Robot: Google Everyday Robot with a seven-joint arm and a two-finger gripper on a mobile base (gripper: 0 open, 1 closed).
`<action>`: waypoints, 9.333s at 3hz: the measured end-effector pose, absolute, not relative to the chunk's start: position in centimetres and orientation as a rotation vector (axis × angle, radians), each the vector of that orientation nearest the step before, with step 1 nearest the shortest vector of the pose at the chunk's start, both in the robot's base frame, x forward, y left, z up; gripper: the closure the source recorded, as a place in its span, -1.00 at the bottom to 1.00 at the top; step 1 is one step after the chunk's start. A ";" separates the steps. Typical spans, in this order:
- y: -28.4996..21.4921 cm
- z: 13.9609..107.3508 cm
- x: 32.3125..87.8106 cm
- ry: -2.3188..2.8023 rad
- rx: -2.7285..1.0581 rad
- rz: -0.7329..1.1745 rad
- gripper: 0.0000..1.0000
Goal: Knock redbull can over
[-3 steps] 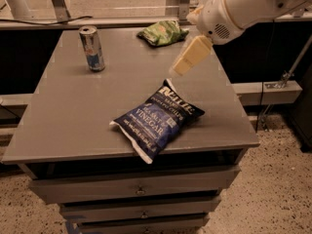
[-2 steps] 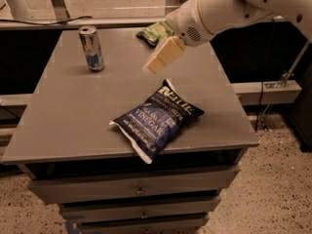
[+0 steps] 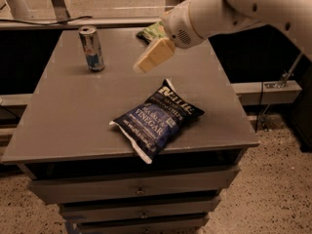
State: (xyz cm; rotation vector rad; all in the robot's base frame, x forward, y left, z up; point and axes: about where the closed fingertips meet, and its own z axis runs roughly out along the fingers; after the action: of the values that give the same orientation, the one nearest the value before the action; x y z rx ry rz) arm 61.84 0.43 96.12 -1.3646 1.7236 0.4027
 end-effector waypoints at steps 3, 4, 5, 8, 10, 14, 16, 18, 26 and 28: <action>14.4 92.5 71.3 1.555 -1.156 0.616 -1.00; 16.5 91.0 73.3 1.546 -1.119 0.657 -1.00; 17.6 89.7 74.2 1.555 -1.090 0.703 -0.65; 18.9 89.2 73.5 1.584 -1.066 0.805 0.76; 15.7 93.5 73.3 1.540 -1.171 0.696 1.00; 17.6 95.1 69.2 1.484 -1.882 0.138 1.00; 21.5 92.9 67.1 1.410 -2.068 0.070 0.80; 23.5 90.9 65.4 1.373 -2.164 0.104 0.00; 22.4 83.5 64.3 1.341 -2.489 0.082 -0.74; 22.0 83.9 64.2 1.324 -2.492 0.117 -1.00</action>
Offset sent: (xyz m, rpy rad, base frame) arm 0.1145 0.1542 -0.0394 0.3627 -0.0448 0.0063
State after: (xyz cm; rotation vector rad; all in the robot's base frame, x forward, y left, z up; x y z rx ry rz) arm 64.20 21.97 83.93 -2.4920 1.3240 0.1170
